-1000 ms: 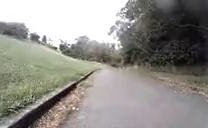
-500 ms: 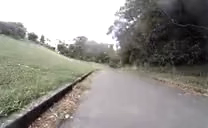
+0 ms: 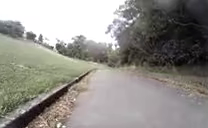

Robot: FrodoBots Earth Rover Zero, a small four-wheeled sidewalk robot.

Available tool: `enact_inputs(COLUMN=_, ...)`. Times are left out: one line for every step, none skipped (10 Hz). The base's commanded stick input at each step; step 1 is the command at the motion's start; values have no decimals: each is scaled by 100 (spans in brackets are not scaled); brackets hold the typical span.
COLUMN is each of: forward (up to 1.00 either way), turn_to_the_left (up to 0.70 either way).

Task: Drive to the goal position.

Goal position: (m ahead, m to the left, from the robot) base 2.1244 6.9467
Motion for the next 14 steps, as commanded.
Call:
enact_inputs(forward=50, turn_to_the_left=0)
enact_inputs(forward=50, turn_to_the_left=0)
enact_inputs(forward=50, turn_to_the_left=-6)
enact_inputs(forward=50, turn_to_the_left=-19)
enact_inputs(forward=50, turn_to_the_left=-50)
enact_inputs(forward=50, turn_to_the_left=-50)
enact_inputs(forward=50, turn_to_the_left=-50)
enact_inputs(forward=50, turn_to_the_left=-50)
enact_inputs(forward=50, turn_to_the_left=-50)
enact_inputs(forward=50, turn_to_the_left=-46)
enact_inputs(forward=50, turn_to_the_left=-33)
enact_inputs(forward=50, turn_to_the_left=0)
enact_inputs(forward=50, turn_to_the_left=0)
enact_inputs(forward=50, turn_to_the_left=0)
